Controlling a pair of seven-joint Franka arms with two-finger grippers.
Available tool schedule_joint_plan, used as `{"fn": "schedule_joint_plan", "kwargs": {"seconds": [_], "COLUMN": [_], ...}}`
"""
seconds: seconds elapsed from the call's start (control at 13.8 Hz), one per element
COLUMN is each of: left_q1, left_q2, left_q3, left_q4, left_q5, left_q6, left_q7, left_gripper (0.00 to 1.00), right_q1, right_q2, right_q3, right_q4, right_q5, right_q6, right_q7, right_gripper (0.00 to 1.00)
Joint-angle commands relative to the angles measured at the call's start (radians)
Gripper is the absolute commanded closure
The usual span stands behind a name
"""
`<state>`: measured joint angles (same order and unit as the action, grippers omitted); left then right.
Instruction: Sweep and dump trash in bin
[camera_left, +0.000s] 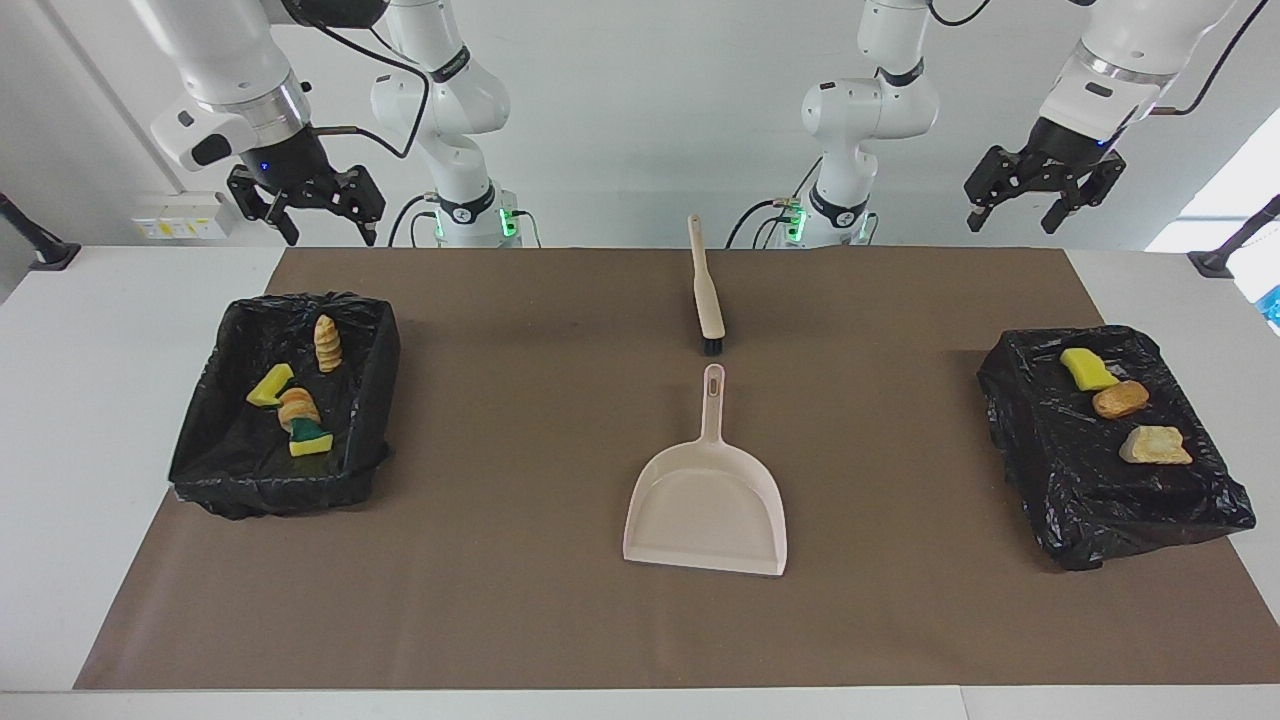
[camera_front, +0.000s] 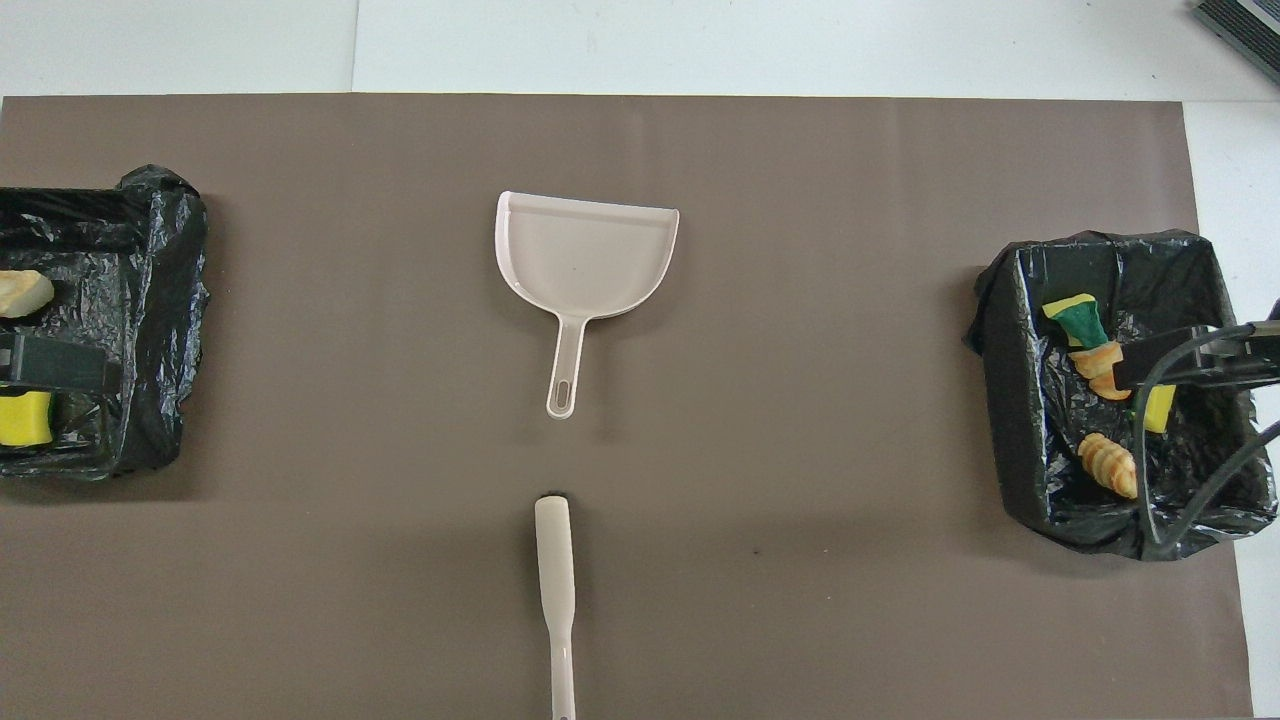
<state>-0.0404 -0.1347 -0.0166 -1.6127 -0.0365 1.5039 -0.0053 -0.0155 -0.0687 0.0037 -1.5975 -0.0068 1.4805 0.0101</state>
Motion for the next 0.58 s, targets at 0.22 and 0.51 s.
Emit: {"fn": "schedule_joint_plan", "kwargs": {"seconds": [0.22, 0.51], "left_q1": [0.014, 0.016], "left_q2": [-0.008, -0.008], "left_q3": [-0.009, -0.009], "left_q4": [0.001, 0.001], "left_q5": [0.010, 0.010], "left_q6": [-0.005, -0.008], "left_q7": [-0.010, -0.002], "left_gripper": [0.00, 0.00], "right_q1": [-0.001, -0.001], "right_q2": [-0.019, -0.019], "right_q3": [-0.002, -0.002], "right_q4": [-0.018, -0.018], "right_q5": [0.018, 0.018], "right_q6": [-0.006, -0.006], "right_q7": [0.010, 0.010], "right_gripper": [0.00, 0.00]}}
